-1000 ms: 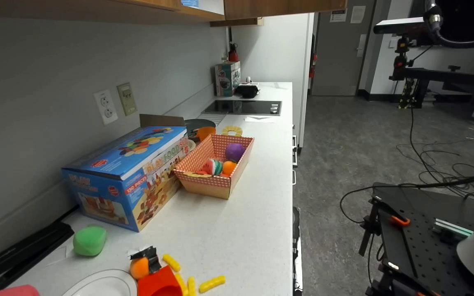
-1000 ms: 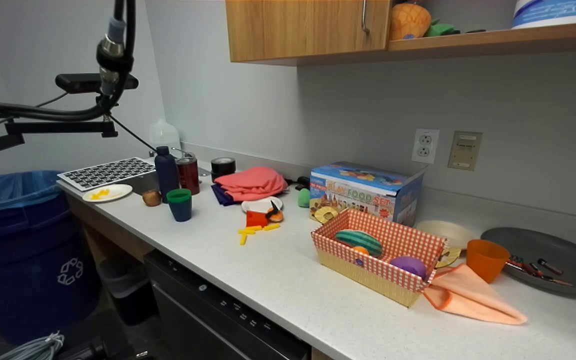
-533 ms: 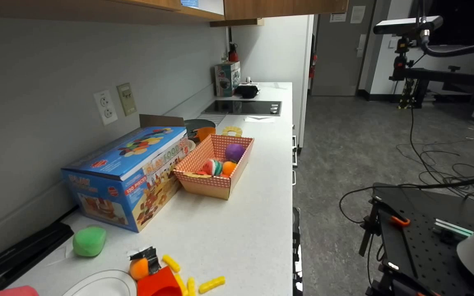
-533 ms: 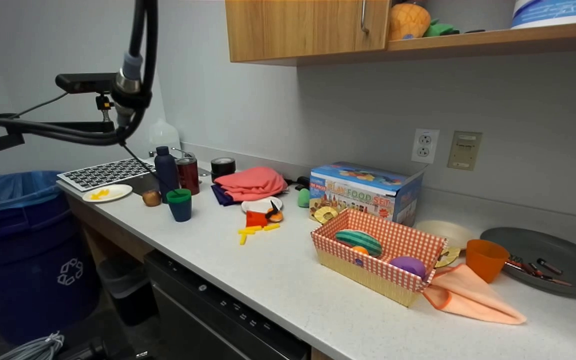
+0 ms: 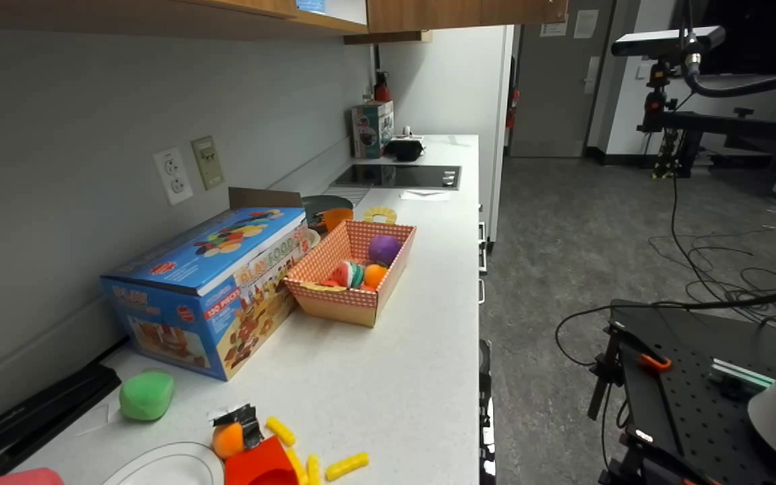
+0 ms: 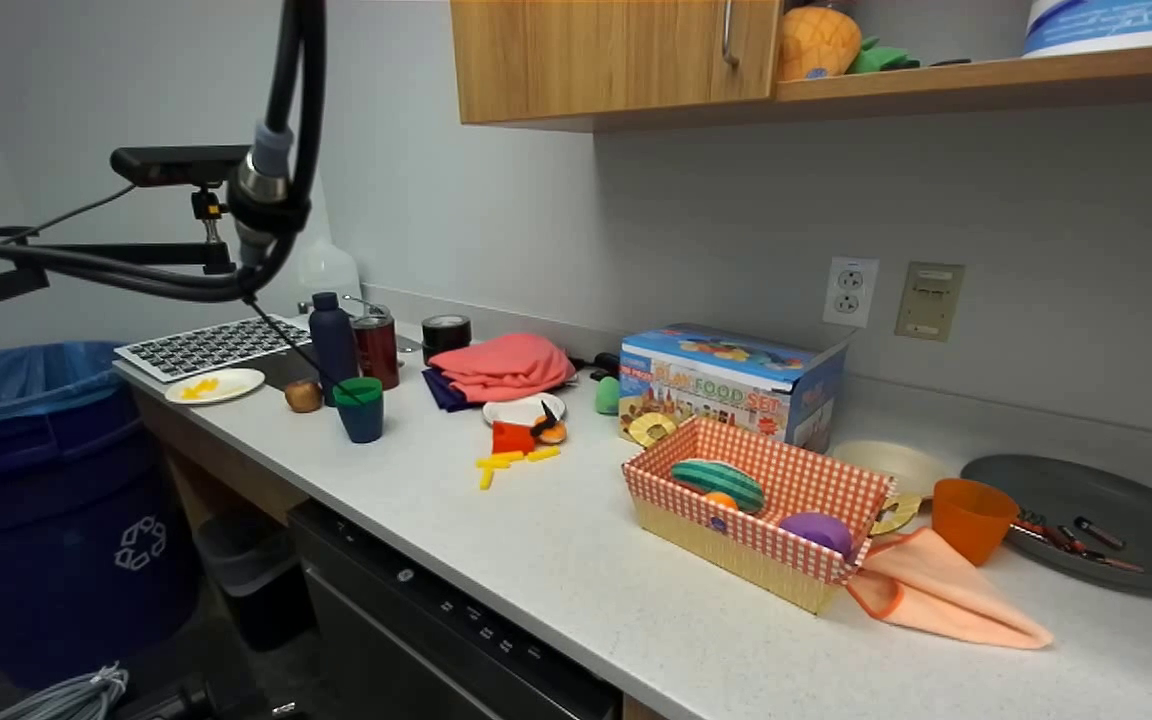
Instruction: Open the overhead cabinet door, pick up some plush toys from the basket and put them in the open cabinet, and then close the cabinet
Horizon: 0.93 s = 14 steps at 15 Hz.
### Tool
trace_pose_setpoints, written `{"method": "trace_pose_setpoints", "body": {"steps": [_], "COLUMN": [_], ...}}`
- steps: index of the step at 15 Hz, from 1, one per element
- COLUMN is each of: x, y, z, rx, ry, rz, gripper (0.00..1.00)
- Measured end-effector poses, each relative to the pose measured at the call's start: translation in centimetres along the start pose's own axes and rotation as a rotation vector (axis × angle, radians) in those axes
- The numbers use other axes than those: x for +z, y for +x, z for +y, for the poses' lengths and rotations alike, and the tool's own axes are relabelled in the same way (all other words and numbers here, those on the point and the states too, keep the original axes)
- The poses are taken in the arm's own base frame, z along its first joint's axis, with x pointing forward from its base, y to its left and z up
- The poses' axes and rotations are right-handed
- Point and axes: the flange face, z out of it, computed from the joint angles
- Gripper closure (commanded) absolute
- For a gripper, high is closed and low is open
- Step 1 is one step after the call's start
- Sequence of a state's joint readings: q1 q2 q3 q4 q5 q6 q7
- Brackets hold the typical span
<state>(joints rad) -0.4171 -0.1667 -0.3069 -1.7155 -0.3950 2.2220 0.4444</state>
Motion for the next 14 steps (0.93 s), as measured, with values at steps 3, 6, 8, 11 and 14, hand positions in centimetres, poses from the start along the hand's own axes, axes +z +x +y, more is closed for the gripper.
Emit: {"method": "trace_pose_setpoints", "body": {"steps": [3, 6, 8, 11, 14], "x": [0.6, 2.4, 3.6, 4.2, 3.5], "y": [0.0, 0.8, 1.2, 1.1, 0.5], "z": [0.0, 0.4, 0.6, 0.6, -0.5], "rx": [0.027, 0.12, 0.149, 0.139, 0.048], "ry": [-0.006, -0.033, -0.052, -0.059, -0.027], "rz": [-0.005, -0.007, -0.011, -0.018, -0.04], "gripper": [0.0, 0.0, 0.0, 0.0, 0.0]}}
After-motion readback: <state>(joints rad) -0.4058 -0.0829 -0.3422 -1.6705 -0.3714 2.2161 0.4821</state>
